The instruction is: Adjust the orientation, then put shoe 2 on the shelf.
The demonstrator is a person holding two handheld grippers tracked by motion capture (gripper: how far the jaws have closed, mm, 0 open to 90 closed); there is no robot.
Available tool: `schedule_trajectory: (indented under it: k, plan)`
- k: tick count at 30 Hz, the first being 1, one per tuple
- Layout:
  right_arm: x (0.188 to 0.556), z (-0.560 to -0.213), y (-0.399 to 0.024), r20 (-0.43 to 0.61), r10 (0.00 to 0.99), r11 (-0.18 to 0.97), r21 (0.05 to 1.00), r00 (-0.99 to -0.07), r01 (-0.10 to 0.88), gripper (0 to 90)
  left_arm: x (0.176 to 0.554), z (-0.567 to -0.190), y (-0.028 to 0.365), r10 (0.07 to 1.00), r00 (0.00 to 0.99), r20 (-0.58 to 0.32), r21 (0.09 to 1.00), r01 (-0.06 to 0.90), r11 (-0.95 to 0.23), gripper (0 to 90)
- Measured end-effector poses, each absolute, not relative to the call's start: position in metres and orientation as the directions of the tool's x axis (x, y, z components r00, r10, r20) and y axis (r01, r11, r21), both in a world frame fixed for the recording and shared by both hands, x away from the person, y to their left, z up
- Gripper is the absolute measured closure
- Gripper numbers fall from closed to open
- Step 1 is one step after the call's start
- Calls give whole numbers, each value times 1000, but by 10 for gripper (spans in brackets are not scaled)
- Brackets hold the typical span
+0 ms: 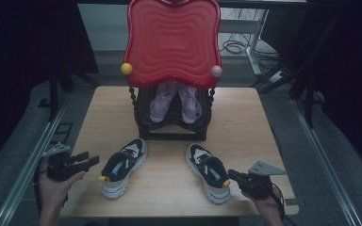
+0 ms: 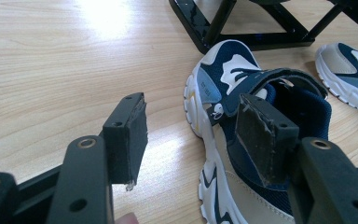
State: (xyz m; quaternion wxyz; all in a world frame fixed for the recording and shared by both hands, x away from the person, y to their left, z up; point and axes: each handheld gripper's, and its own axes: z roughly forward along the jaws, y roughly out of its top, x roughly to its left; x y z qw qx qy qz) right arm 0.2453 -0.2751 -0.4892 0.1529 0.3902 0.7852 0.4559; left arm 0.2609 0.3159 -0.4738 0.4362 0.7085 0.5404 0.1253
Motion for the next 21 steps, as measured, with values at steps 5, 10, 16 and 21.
schedule_trajectory:
  k: [5,10,16,21]
  plan:
    - [247,-487,-279,123,757,260,845,-641,468,866,261,-473,316,876,384,-293,755,655,-34,430]
    - [250,-488,-283,142,759,235,851,-636,470,866,260,-472,315,874,388,-291,760,650,-35,430]
    - [251,-482,-285,147,755,216,864,-639,455,862,256,-468,312,871,399,-285,768,639,-41,431]
    - [255,-480,-284,150,744,218,866,-651,449,845,255,-465,310,868,408,-283,773,633,-45,431]
